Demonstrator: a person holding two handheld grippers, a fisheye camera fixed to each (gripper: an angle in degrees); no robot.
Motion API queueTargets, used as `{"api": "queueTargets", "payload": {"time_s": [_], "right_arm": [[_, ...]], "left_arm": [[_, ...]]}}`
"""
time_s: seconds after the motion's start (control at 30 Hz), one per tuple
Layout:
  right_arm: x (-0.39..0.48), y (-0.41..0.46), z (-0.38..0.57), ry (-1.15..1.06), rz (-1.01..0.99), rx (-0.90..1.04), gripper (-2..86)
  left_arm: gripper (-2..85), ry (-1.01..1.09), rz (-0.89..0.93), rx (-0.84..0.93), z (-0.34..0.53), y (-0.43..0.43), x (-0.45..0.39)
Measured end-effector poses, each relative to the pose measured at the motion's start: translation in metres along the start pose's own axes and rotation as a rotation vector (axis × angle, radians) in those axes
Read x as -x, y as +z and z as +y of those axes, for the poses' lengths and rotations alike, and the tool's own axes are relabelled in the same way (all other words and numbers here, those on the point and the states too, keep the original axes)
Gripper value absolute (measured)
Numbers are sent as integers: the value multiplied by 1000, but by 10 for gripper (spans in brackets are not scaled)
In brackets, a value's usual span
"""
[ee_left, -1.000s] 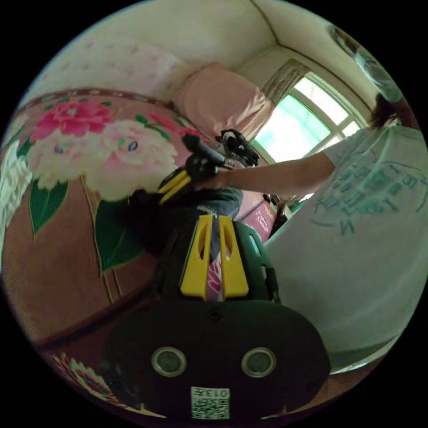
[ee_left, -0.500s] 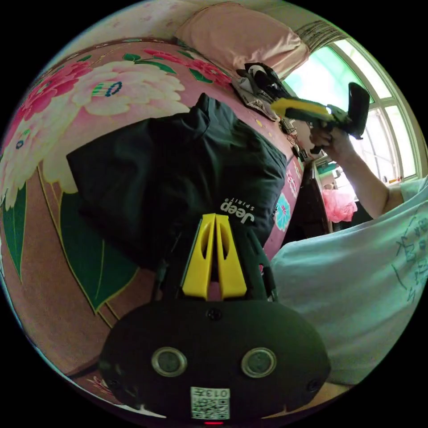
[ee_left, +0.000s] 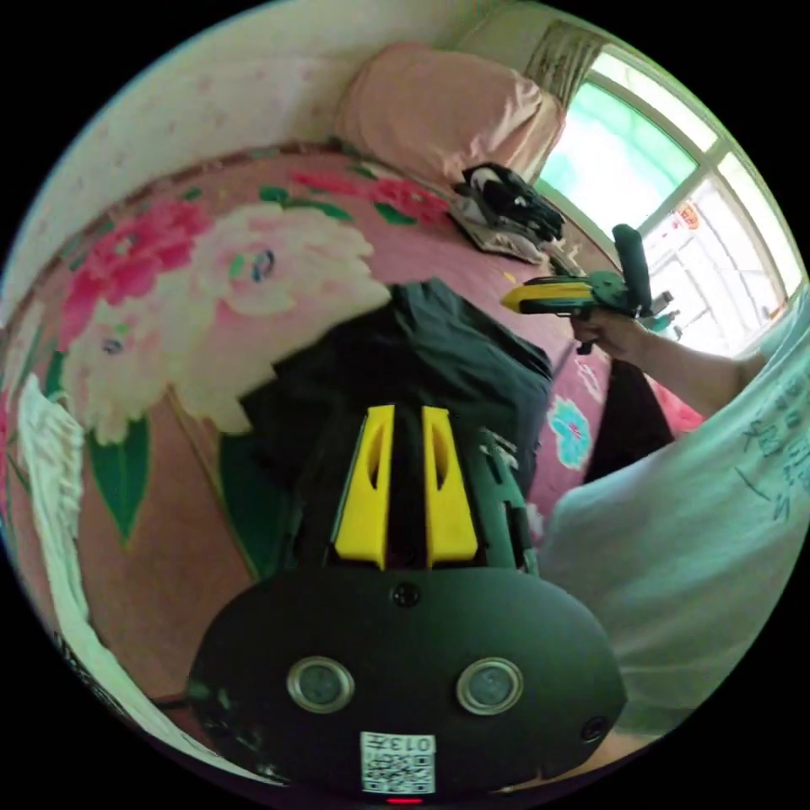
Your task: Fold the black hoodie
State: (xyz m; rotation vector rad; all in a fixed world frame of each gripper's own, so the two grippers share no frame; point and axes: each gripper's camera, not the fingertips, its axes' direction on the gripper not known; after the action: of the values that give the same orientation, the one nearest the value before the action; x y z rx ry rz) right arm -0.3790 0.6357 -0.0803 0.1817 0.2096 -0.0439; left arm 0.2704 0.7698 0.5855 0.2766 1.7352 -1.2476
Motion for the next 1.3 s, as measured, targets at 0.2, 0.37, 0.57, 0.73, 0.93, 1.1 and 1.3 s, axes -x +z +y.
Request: {"api": "queueTargets", "payload": {"time_s": [0.2, 0.37, 0.57, 0.73, 0.93, 1.1, 1.3], "right_arm": [[-55, 4, 7, 58, 38, -150, 118], [-75, 63, 3, 59, -208, 105, 27], [-71, 5, 23, 64, -74, -230, 18], [-79, 107, 12, 40, 19, 47, 25], [-91, 97, 34, 111, -48, 12, 37], [-106, 1, 117, 302, -83, -198, 28], [-63, -3, 189, 305, -202, -197, 71]], "left_arm": [[192, 62, -205, 7, -52, 3, 18], [33, 124, -107, 380, -80, 56, 16], [20, 138, -268, 101, -105, -4, -5], [30, 169, -296, 356, -128, 83, 21], [54, 89, -265, 281, -122, 57, 24], [62, 58, -272, 79, -89, -19, -4], [26, 228, -182, 118, -70, 4, -86]]}}
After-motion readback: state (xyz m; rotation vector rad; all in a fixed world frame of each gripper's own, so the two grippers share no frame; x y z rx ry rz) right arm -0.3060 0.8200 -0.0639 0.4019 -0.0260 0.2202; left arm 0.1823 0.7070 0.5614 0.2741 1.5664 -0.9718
